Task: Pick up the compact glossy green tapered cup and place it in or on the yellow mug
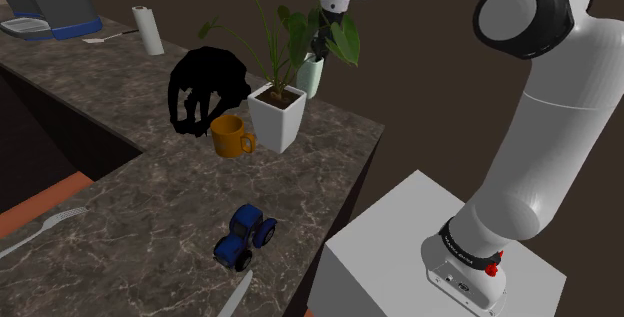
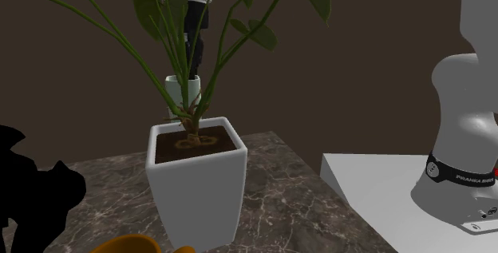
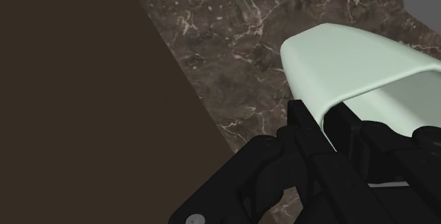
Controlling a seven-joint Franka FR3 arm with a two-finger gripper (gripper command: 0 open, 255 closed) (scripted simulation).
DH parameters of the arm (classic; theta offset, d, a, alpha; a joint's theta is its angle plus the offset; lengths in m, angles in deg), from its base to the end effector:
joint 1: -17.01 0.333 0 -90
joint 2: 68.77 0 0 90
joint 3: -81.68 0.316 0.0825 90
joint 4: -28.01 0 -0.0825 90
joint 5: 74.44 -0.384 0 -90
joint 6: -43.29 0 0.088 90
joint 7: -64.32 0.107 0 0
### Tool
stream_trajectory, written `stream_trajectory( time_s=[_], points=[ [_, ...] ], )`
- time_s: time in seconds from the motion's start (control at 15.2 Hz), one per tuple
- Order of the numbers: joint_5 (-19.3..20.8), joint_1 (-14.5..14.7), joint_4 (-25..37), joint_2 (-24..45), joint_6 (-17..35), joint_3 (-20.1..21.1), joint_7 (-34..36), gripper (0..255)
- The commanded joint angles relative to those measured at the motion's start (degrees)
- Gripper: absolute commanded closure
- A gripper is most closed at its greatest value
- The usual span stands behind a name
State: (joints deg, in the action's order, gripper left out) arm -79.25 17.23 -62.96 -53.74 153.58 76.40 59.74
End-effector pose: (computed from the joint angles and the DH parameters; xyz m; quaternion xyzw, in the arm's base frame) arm 0.6476 -0.0456 0.4909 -0.9988 0.0152 -0.0403 0.0247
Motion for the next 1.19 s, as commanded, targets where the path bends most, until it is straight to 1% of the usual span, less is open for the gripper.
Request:
stream_trajectory(
  time_s=[0.0,0.86,1.12],
  points=[
    [0.06,0.01,1.28,-0.21,-1.48,-0.01,0.13,255],
    [0.16,-0.22,11.75,0.39,-11.34,-0.09,0.65,255],
    [1.07,3.02,11.92,-0.70,-12.30,1.57,5.63,255]
  ],
)
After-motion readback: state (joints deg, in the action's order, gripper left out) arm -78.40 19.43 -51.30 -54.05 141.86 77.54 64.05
